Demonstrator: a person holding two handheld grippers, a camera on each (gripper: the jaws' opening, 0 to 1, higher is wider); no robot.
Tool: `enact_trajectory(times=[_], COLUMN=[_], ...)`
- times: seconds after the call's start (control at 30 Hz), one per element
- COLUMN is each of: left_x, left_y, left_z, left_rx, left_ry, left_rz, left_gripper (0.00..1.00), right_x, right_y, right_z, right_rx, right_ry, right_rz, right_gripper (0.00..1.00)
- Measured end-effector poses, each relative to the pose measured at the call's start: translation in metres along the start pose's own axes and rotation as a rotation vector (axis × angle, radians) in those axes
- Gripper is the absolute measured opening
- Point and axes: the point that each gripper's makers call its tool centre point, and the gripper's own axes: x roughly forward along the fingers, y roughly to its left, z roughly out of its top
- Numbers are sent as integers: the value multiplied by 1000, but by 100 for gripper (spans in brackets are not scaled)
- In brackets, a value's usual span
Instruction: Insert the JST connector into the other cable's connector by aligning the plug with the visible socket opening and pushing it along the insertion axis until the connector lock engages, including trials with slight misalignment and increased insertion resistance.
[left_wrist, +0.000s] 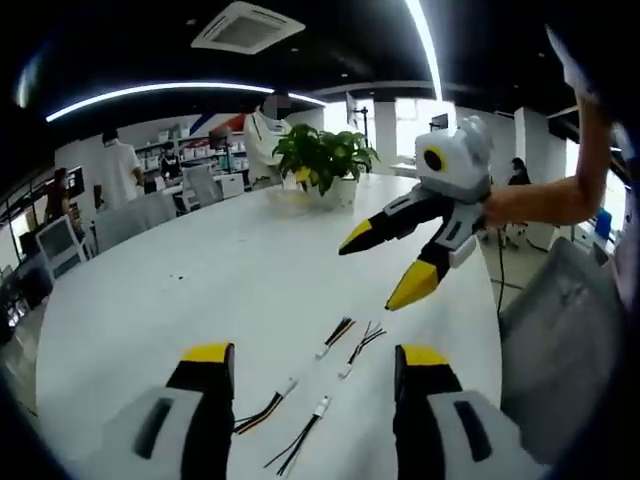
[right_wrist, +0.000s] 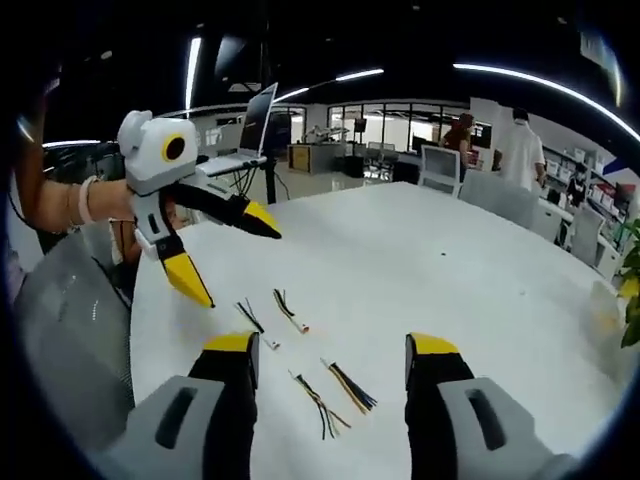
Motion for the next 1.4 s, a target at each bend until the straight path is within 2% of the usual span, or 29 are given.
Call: enact_trajectory(times=[0.27, 0.47, 0.67, 0.8, 0.9, 1.0, 1.07, 1.17, 1.4], left_x=[-3, -1, 5, 8, 10, 11, 11, 14, 20], left_y=[3, 4, 7, 13, 20, 22, 24, 24, 23], left_z=[4, 6, -3, -8, -12, -15, -15, -19, -27], left_rx=[9, -6, 10, 23, 66, 58, 93, 73, 95], left_ry=[-30, -52, -31, -24, -19, -11, -14, -1, 21], left_rz=[-11, -55, -75, -69, -48, -53, -43, -60, -77], left_gripper=[51, 41, 40, 40, 40, 40, 37, 37, 37], right_x=[-2, 3, 8, 12, 15, 18, 20, 23, 31], right_y=[-1, -8, -8, -10, -11, -11, -11, -11, -10], right_z=[1, 0, -2, -6, -10, -13, -15, -18, -23], right_rx=[-46, -47, -46, -48, -44, -49, -48, -41, -41], right_ry=[-17, -39, -50, -38, -33, -27, -26, -22, -19], right_rz=[36, 64, 96, 108, 118, 133, 147, 159, 183], right_gripper=[55, 50, 45, 44, 44, 42, 40, 40, 37])
